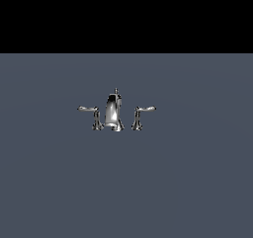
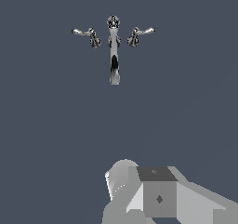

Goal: Turn on the faucet by rotating a designated handle.

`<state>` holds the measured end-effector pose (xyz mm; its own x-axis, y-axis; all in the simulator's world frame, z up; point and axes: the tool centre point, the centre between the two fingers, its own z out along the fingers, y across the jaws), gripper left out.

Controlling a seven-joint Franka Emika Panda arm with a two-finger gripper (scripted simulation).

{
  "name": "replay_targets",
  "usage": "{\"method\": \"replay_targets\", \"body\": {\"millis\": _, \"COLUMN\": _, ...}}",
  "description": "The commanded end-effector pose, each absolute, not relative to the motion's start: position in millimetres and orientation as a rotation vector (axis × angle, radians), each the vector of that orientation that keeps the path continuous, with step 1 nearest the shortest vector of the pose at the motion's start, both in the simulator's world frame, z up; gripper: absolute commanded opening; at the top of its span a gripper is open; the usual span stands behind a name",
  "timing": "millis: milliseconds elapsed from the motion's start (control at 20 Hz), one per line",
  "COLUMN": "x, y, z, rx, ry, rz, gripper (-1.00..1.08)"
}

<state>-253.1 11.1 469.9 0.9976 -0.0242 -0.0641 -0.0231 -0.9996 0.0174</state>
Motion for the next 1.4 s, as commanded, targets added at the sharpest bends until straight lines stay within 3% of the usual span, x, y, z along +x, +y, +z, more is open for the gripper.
{"method": "replay_targets", "body": {"millis": 0, "x": -253.1, "y": 11.1, "z": 469.9, "rx": 3.123, "ry": -0.037, "rz": -0.101, "gripper": -1.0}}
{"method": "replay_targets", "body": {"millis": 650, "x": -246.7, "y": 30.8, "z": 449.6, "rx": 3.12, "ry": -0.169, "rz": -0.097, "gripper": -1.0}}
{"method": "replay_targets", "body": {"millis": 1350, "x": -216.1, "y": 87.6, "z": 386.8, "rx": 3.076, "ry": -0.572, "rz": -0.085, "gripper": -1.0}}
